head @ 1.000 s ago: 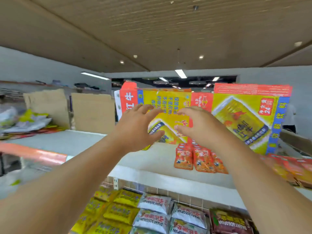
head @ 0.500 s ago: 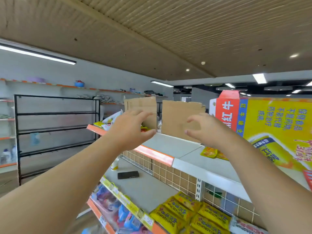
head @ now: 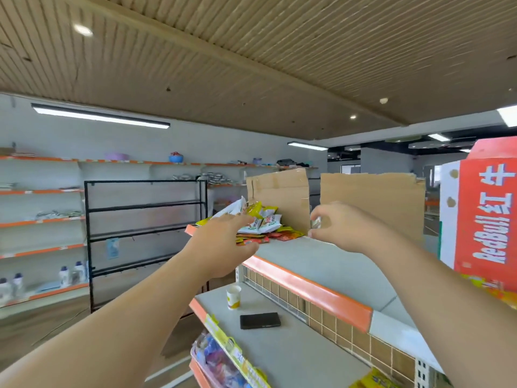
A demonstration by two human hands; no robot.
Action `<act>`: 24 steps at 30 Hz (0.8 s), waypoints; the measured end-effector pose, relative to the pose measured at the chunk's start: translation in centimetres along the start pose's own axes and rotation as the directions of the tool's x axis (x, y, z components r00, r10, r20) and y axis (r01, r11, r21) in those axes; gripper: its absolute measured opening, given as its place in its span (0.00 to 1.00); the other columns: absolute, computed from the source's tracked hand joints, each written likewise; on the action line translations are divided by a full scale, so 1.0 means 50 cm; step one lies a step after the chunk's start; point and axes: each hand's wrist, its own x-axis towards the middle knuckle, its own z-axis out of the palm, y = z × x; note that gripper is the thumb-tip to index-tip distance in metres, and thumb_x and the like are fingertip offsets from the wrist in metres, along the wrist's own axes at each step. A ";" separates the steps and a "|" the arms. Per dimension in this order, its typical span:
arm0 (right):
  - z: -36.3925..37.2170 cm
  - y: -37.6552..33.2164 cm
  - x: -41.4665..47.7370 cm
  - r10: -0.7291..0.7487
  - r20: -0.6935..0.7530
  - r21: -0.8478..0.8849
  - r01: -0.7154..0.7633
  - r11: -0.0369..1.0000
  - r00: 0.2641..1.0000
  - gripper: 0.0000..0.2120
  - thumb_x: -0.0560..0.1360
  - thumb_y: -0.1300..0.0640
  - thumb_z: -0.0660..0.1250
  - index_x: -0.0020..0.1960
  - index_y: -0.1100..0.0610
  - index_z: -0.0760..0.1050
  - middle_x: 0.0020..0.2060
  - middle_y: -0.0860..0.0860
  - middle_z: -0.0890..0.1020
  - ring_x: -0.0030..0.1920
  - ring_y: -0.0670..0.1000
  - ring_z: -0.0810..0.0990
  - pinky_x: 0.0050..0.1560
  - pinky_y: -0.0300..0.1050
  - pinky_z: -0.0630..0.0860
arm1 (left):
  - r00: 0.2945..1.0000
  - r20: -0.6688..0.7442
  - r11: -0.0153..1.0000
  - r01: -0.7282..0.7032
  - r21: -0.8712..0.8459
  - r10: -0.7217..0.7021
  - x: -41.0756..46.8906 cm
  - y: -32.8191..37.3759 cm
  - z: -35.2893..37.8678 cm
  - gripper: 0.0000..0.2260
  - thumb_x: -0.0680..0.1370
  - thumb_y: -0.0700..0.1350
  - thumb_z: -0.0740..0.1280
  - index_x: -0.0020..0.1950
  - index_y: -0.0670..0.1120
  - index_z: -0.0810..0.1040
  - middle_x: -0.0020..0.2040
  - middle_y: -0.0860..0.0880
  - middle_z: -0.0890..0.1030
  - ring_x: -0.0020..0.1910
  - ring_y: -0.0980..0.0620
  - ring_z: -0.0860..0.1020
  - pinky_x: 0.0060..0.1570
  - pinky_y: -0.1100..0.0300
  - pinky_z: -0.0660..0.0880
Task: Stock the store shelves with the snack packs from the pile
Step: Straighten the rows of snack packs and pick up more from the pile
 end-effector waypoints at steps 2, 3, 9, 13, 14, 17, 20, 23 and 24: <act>0.014 0.016 0.057 -0.002 0.010 -0.003 0.002 1.000 1.000 0.15 0.73 0.40 0.71 0.58 0.42 0.75 0.55 0.46 0.75 0.48 0.48 0.78 0.49 0.48 0.78 | 1.000 0.010 1.000 0.006 0.017 -0.006 0.040 -0.012 0.019 0.26 0.77 0.61 0.65 0.76 0.62 0.66 0.75 0.54 0.71 0.72 0.51 0.69 0.67 0.51 0.71; 0.020 0.024 0.088 -0.002 0.014 -0.002 0.002 1.000 1.000 0.17 0.73 0.40 0.71 0.59 0.43 0.76 0.55 0.46 0.76 0.50 0.48 0.78 0.52 0.49 0.78 | 1.000 0.011 1.000 0.008 0.023 -0.009 0.064 -0.016 0.029 0.26 0.77 0.61 0.65 0.75 0.62 0.67 0.74 0.54 0.72 0.70 0.51 0.70 0.65 0.52 0.72; 0.037 0.067 0.234 0.002 0.119 -0.043 0.004 0.999 0.993 0.18 0.75 0.43 0.71 0.63 0.47 0.75 0.56 0.47 0.77 0.53 0.49 0.77 0.53 0.46 0.76 | 1.000 0.013 0.999 0.015 0.044 -0.016 0.198 -0.028 0.092 0.24 0.77 0.59 0.65 0.74 0.61 0.69 0.70 0.53 0.76 0.66 0.50 0.74 0.62 0.53 0.74; 0.053 0.091 0.300 0.005 0.161 -0.093 0.010 0.996 0.987 0.19 0.75 0.42 0.70 0.64 0.46 0.76 0.53 0.46 0.79 0.50 0.48 0.79 0.56 0.50 0.79 | 1.000 0.011 1.000 0.009 0.015 -0.009 0.265 -0.031 0.141 0.23 0.77 0.59 0.65 0.72 0.60 0.71 0.67 0.53 0.77 0.62 0.50 0.76 0.57 0.55 0.75; 0.059 0.097 0.310 0.008 0.169 -0.106 0.010 0.994 0.986 0.18 0.75 0.42 0.69 0.63 0.46 0.76 0.53 0.46 0.79 0.50 0.48 0.79 0.56 0.50 0.79 | 1.000 0.018 1.000 0.005 0.008 -0.005 0.277 -0.033 0.155 0.23 0.77 0.59 0.65 0.72 0.61 0.71 0.65 0.54 0.78 0.61 0.50 0.76 0.55 0.55 0.75; 0.075 0.109 0.334 0.024 0.208 -0.149 0.007 0.989 0.978 0.16 0.76 0.43 0.69 0.62 0.47 0.76 0.54 0.46 0.79 0.53 0.49 0.78 0.56 0.48 0.77 | 1.000 0.023 1.000 -0.002 -0.009 0.002 0.308 -0.043 0.189 0.22 0.76 0.59 0.66 0.70 0.62 0.71 0.61 0.54 0.78 0.59 0.49 0.77 0.51 0.56 0.74; 0.093 0.120 0.366 0.044 0.219 -0.186 -0.002 0.983 0.975 0.15 0.76 0.43 0.69 0.60 0.46 0.78 0.56 0.47 0.78 0.55 0.50 0.77 0.58 0.48 0.77 | 1.000 0.028 0.998 0.006 -0.063 -0.004 0.344 -0.062 0.215 0.23 0.77 0.58 0.67 0.72 0.61 0.71 0.65 0.54 0.77 0.60 0.50 0.77 0.50 0.58 0.71; 0.118 0.133 0.396 0.071 0.230 -0.208 -0.022 0.978 0.971 0.14 0.75 0.41 0.70 0.58 0.44 0.78 0.56 0.45 0.77 0.56 0.49 0.76 0.59 0.48 0.76 | 0.999 0.039 0.996 0.005 -0.090 -0.002 0.381 -0.085 0.249 0.24 0.77 0.57 0.67 0.74 0.61 0.70 0.69 0.53 0.76 0.63 0.49 0.76 0.52 0.59 0.70; 0.128 0.138 0.406 0.083 0.235 -0.217 -0.031 0.976 0.968 0.13 0.74 0.41 0.69 0.57 0.43 0.77 0.56 0.45 0.77 0.56 0.49 0.76 0.59 0.48 0.76 | 0.999 0.046 0.995 0.008 -0.100 -0.004 0.392 -0.092 0.262 0.24 0.78 0.57 0.67 0.74 0.60 0.70 0.69 0.53 0.76 0.63 0.49 0.76 0.52 0.59 0.69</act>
